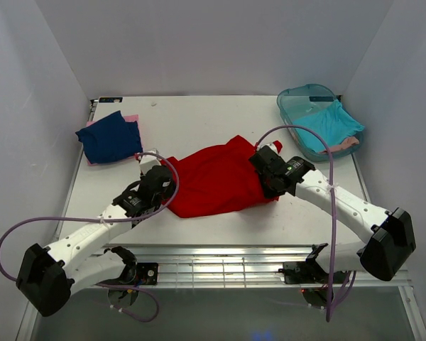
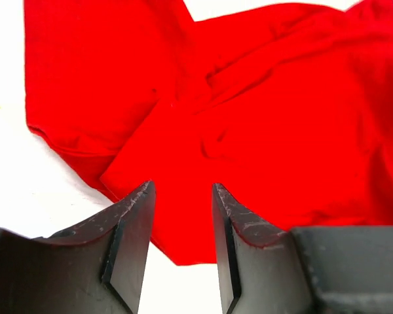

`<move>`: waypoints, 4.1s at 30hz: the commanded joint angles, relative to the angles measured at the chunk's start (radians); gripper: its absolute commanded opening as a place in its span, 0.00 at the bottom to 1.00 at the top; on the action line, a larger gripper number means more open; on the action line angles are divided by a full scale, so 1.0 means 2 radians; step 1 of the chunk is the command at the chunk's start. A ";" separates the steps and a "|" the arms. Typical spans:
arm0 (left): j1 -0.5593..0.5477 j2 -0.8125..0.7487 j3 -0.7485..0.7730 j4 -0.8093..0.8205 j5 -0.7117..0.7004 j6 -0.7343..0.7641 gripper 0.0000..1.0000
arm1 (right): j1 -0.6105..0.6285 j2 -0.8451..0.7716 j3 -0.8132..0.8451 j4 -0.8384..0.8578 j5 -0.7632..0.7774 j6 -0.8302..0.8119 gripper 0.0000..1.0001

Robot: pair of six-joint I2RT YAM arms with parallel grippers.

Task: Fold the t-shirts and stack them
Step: Flatten the tshirt out

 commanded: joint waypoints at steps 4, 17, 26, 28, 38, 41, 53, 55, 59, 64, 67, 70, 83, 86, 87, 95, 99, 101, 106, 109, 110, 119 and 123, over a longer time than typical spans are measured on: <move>-0.002 0.021 -0.041 0.025 -0.037 -0.003 0.50 | 0.018 -0.012 -0.017 -0.006 -0.007 0.043 0.08; -0.003 0.086 -0.058 0.204 -0.083 0.074 0.50 | 0.024 -0.024 -0.039 -0.001 -0.010 0.048 0.08; -0.003 0.154 -0.029 0.233 -0.106 0.099 0.52 | 0.025 -0.029 -0.043 -0.001 -0.010 0.049 0.08; -0.002 0.165 -0.036 0.255 -0.118 0.100 0.52 | 0.025 -0.030 -0.045 0.000 -0.011 0.048 0.08; -0.001 0.202 -0.030 0.295 -0.137 0.132 0.56 | 0.025 -0.035 -0.053 -0.002 -0.016 0.053 0.08; -0.001 0.217 -0.027 0.299 -0.129 0.131 0.56 | 0.025 -0.035 -0.053 -0.005 -0.018 0.054 0.08; 0.000 0.212 -0.030 0.295 -0.143 0.121 0.00 | 0.025 -0.044 -0.050 -0.007 0.010 0.060 0.08; 0.000 0.200 -0.020 0.275 -0.160 0.126 0.00 | 0.025 -0.043 -0.040 -0.006 0.028 0.059 0.08; 0.002 0.133 0.022 0.200 -0.223 0.110 0.00 | 0.023 -0.029 0.006 -0.008 0.085 0.033 0.08; 0.023 0.020 0.082 0.145 -0.273 0.142 0.00 | -0.004 0.008 0.112 -0.008 0.132 -0.020 0.08; 0.029 -0.032 0.100 0.144 -0.290 0.172 0.00 | -0.022 0.028 0.172 -0.011 0.149 -0.049 0.08; 0.031 -0.071 0.106 0.110 -0.289 0.184 0.00 | -0.030 0.029 0.207 -0.015 0.148 -0.063 0.08; 0.032 -0.174 0.223 -0.078 -0.150 0.127 0.00 | -0.018 -0.056 0.416 -0.203 0.112 -0.032 0.08; 0.032 -0.147 0.309 -0.102 -0.113 0.138 0.00 | -0.018 -0.056 0.489 -0.200 0.071 -0.047 0.08; 0.032 -0.133 0.331 -0.108 -0.103 0.143 0.00 | -0.018 -0.059 0.520 -0.190 0.058 -0.063 0.08; 0.032 -0.062 0.545 -0.125 -0.021 0.168 0.00 | -0.019 -0.106 0.553 -0.032 -0.002 -0.125 0.08; 0.032 -0.053 0.556 -0.135 -0.033 0.170 0.00 | -0.019 -0.122 0.520 0.028 0.006 -0.145 0.08; 0.032 -0.041 0.535 -0.139 -0.063 0.178 0.00 | -0.019 -0.109 0.483 0.043 0.045 -0.162 0.08; 0.032 -0.006 0.524 -0.112 -0.089 0.208 0.00 | -0.019 -0.030 0.486 0.043 0.117 -0.176 0.08; 0.032 0.041 0.519 -0.081 -0.106 0.252 0.00 | -0.031 0.018 0.481 0.073 0.161 -0.221 0.08; 0.032 0.053 0.511 -0.066 -0.105 0.266 0.00 | -0.039 0.028 0.473 0.103 0.163 -0.227 0.08; 0.085 0.289 0.697 0.069 -0.040 0.354 0.00 | -0.116 0.216 0.620 0.293 0.109 -0.310 0.08; 0.092 0.361 0.838 0.097 -0.021 0.394 0.00 | -0.117 0.222 0.641 0.376 0.096 -0.360 0.08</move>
